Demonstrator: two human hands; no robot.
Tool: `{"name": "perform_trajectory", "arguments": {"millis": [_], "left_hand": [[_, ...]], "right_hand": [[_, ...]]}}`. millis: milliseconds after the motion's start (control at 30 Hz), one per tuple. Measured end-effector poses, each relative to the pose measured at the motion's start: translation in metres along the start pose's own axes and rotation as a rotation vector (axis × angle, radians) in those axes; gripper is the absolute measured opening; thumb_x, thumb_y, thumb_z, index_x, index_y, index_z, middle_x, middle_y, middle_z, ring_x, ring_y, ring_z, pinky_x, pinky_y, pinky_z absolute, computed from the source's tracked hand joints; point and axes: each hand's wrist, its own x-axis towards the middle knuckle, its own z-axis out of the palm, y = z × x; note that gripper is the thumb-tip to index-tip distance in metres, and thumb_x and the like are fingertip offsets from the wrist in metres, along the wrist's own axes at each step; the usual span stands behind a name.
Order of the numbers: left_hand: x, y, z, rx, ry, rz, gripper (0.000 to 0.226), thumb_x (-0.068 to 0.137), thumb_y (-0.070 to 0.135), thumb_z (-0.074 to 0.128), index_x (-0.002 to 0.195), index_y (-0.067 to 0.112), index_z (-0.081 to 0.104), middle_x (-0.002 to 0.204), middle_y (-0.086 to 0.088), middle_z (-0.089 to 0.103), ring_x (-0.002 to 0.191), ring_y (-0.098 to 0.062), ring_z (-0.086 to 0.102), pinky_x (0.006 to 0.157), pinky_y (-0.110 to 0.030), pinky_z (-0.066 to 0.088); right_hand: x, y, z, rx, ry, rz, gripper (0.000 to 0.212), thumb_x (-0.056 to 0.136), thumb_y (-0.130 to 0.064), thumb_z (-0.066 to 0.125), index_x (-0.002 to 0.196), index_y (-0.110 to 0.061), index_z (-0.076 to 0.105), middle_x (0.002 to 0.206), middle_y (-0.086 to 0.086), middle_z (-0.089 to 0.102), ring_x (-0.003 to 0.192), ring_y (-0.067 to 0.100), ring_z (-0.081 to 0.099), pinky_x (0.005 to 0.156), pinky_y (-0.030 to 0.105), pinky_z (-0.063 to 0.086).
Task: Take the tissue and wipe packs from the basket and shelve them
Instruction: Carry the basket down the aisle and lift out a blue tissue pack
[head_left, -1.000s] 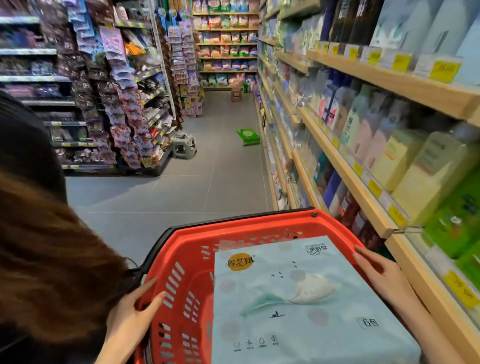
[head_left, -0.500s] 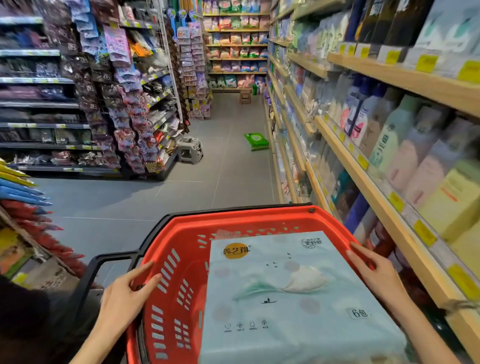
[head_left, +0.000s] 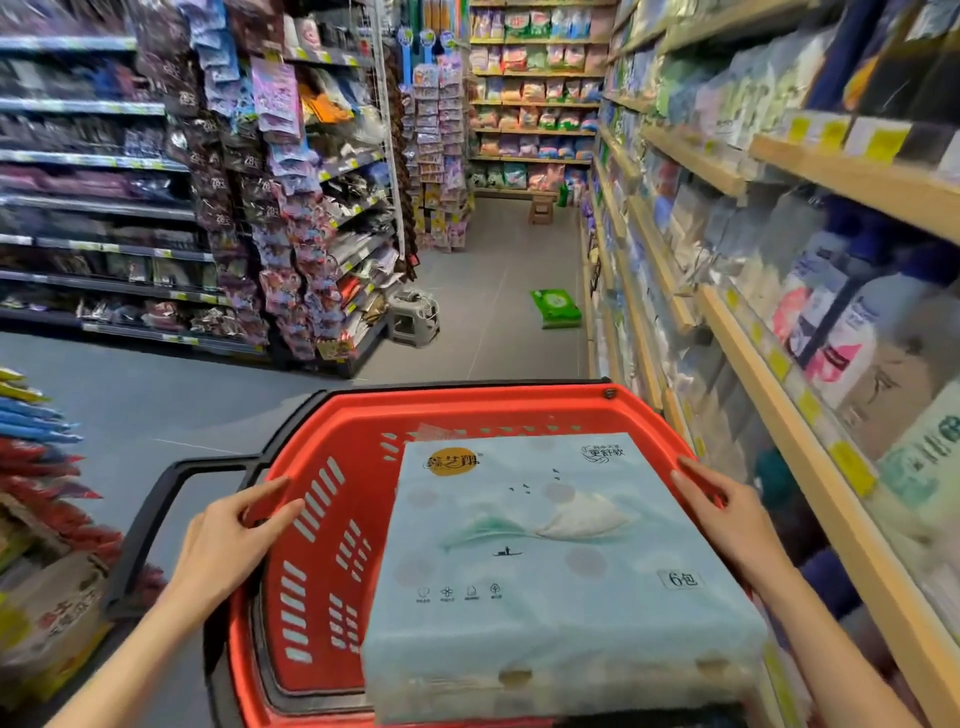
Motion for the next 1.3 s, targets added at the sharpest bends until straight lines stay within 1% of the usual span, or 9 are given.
{"name": "perform_trajectory", "arguments": {"millis": [200, 367, 633, 767, 833, 1000, 1133, 1233, 1300], "left_hand": [[0.104, 0.007, -0.002, -0.02, 0.004, 0.001, 0.04, 0.073, 0.052, 0.067, 0.111, 0.042, 0.062, 0.101, -0.003, 0.072, 0.085, -0.02, 0.068, 0.076, -0.04, 0.055], [0.212, 0.013, -0.012, -0.021, -0.012, 0.021, 0.046, 0.071, 0.054, 0.067, 0.114, 0.038, 0.062, 0.098, -0.006, 0.072, 0.084, -0.021, 0.068, 0.078, -0.042, 0.056], [0.379, 0.035, -0.033, 0.003, -0.022, 0.115, 0.044, 0.074, 0.05, 0.067, 0.116, 0.035, 0.063, 0.114, -0.01, 0.067, 0.087, -0.022, 0.066, 0.064, -0.032, 0.048], [0.453, 0.045, -0.03, 0.011, -0.026, 0.135, 0.044, 0.074, 0.049, 0.067, 0.115, 0.035, 0.063, 0.113, -0.009, 0.068, 0.087, -0.021, 0.065, 0.065, -0.03, 0.048], [0.493, 0.049, -0.023, 0.035, -0.021, 0.147, 0.045, 0.074, 0.05, 0.067, 0.116, 0.035, 0.062, 0.114, -0.009, 0.067, 0.092, -0.023, 0.064, 0.069, -0.032, 0.048], [0.597, 0.054, 0.007, 0.055, -0.035, 0.125, 0.048, 0.074, 0.051, 0.066, 0.117, 0.032, 0.063, 0.111, -0.008, 0.068, 0.074, -0.014, 0.062, 0.059, -0.023, 0.044], [0.672, 0.06, 0.025, 0.056, -0.04, 0.078, 0.052, 0.071, 0.056, 0.065, 0.117, 0.033, 0.063, 0.1, -0.008, 0.071, 0.071, -0.014, 0.064, 0.058, -0.027, 0.048], [0.726, 0.068, 0.031, 0.057, -0.005, 0.057, 0.047, 0.072, 0.053, 0.065, 0.113, 0.031, 0.065, 0.06, 0.001, 0.063, 0.051, -0.013, 0.054, 0.045, -0.02, 0.041], [0.762, 0.073, 0.033, 0.088, 0.018, 0.038, 0.039, 0.076, 0.05, 0.065, 0.111, 0.032, 0.065, 0.046, 0.0, 0.056, 0.044, -0.018, 0.051, 0.04, -0.019, 0.035]], "right_hand": [[0.088, -0.034, 0.037, 0.022, -0.004, -0.045, 0.041, 0.089, -0.026, 0.056, 0.126, -0.011, 0.055, 0.135, 0.008, 0.052, 0.126, 0.022, 0.046, 0.091, 0.023, 0.03], [0.162, -0.061, 0.086, 0.086, 0.036, -0.054, 0.039, 0.086, -0.026, 0.059, 0.122, -0.011, 0.058, 0.131, 0.01, 0.056, 0.112, 0.013, 0.049, 0.093, 0.024, 0.032], [0.264, -0.118, 0.153, 0.108, 0.074, -0.048, 0.038, 0.085, -0.031, 0.061, 0.12, -0.016, 0.06, 0.129, 0.008, 0.058, 0.113, 0.013, 0.05, 0.096, 0.028, 0.035], [0.323, -0.132, 0.182, 0.111, 0.076, -0.044, 0.057, 0.074, -0.05, 0.065, 0.121, -0.019, 0.059, 0.125, 0.0, 0.058, 0.112, 0.009, 0.05, 0.095, 0.026, 0.035], [0.357, -0.136, 0.199, 0.109, 0.067, -0.043, 0.05, 0.079, -0.036, 0.066, 0.123, -0.015, 0.057, 0.13, 0.004, 0.057, 0.114, 0.008, 0.048, 0.094, 0.024, 0.033], [0.459, -0.14, 0.243, 0.125, 0.044, -0.06, 0.045, 0.083, -0.015, 0.065, 0.125, -0.004, 0.054, 0.13, 0.009, 0.055, 0.113, 0.006, 0.044, 0.085, 0.01, 0.029], [0.549, -0.151, 0.277, 0.102, 0.019, -0.073, 0.043, 0.083, -0.013, 0.065, 0.123, -0.001, 0.056, 0.13, 0.013, 0.055, 0.111, 0.008, 0.045, 0.077, 0.005, 0.029], [0.614, -0.171, 0.3, 0.064, -0.017, -0.098, 0.042, 0.083, -0.014, 0.064, 0.122, -0.002, 0.056, 0.126, 0.012, 0.057, 0.108, 0.008, 0.046, 0.071, -0.001, 0.033], [0.652, -0.181, 0.317, 0.043, -0.025, -0.097, 0.042, 0.083, -0.024, 0.065, 0.122, -0.009, 0.059, 0.125, 0.008, 0.06, 0.106, 0.007, 0.049, 0.077, 0.006, 0.035]]}}
